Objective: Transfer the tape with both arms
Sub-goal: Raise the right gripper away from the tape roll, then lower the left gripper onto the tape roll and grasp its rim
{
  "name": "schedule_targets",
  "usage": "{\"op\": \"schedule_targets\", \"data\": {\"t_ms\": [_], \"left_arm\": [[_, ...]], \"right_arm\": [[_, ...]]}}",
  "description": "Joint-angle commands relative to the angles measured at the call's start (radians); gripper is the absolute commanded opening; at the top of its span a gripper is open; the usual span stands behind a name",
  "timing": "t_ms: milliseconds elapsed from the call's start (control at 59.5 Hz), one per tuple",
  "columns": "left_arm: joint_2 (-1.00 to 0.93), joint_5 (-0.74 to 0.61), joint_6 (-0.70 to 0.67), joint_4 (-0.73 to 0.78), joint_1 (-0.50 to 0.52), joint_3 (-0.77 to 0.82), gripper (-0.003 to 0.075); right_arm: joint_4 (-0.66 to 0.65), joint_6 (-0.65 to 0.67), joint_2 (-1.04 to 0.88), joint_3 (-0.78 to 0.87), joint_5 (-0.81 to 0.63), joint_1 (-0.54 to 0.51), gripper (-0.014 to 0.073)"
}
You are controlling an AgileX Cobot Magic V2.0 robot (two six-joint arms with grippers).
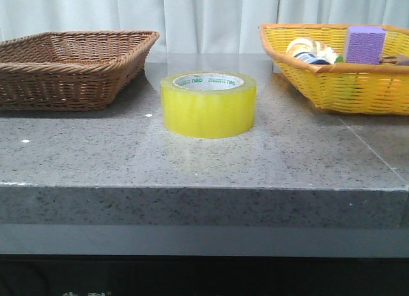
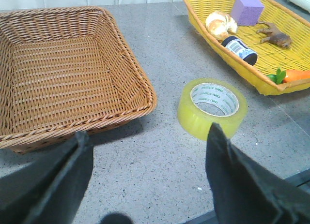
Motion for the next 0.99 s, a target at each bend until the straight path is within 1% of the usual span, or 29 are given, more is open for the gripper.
{"op": "schedule_targets", "data": {"t_ms": [0,202,319,370,471,605,723,891,975], "left_arm": [[0.009,-0.074,-0.002,-0.014,-0.009,-0.032,0.0490],[0.009,-0.074,-0.002,-0.014,-0.009,-0.032,0.0490],[0.009,-0.108,-0.001,-0.014,-0.009,-0.032,0.0490],[0.015,-0.130,0.034,-0.014,-0.009,-0.034,0.0490],[0.052,-0.133,0.095,-0.014,-0.017,-0.071,0.0490],[0.154,-0.084,0.178,-0.014,-0.043,-0.169,0.0491],[0.275,-0.026,0.263,-0.014,-0.088,-0.274,0.0498],[0.492,-0.015,0.378,-0.014,-0.194,-0.406,0.0498],[0.591,0.014,0.424,-0.014,-0.241,-0.471,0.0498]], "right_arm": [[0.010,-0.002,-0.105,0.060,-0.091,-0.006,0.0400],[0.010,-0.002,-0.281,0.220,-0.119,-0.006,0.0400],[0.010,-0.002,-0.344,0.273,-0.120,-0.006,0.0400],[0.010,-0.002,-0.368,0.286,-0.120,-0.006,0.0400],[0.010,-0.002,-0.387,0.292,-0.110,-0.006,0.0400],[0.010,-0.002,-0.385,0.292,-0.104,-0.006,0.0400],[0.010,-0.002,-0.385,0.292,-0.104,-0.006,0.0400],[0.010,-0.002,-0.385,0.292,-0.104,-0.006,0.0400],[0.010,-0.002,-0.385,0.292,-0.104,-0.006,0.0400]]}}
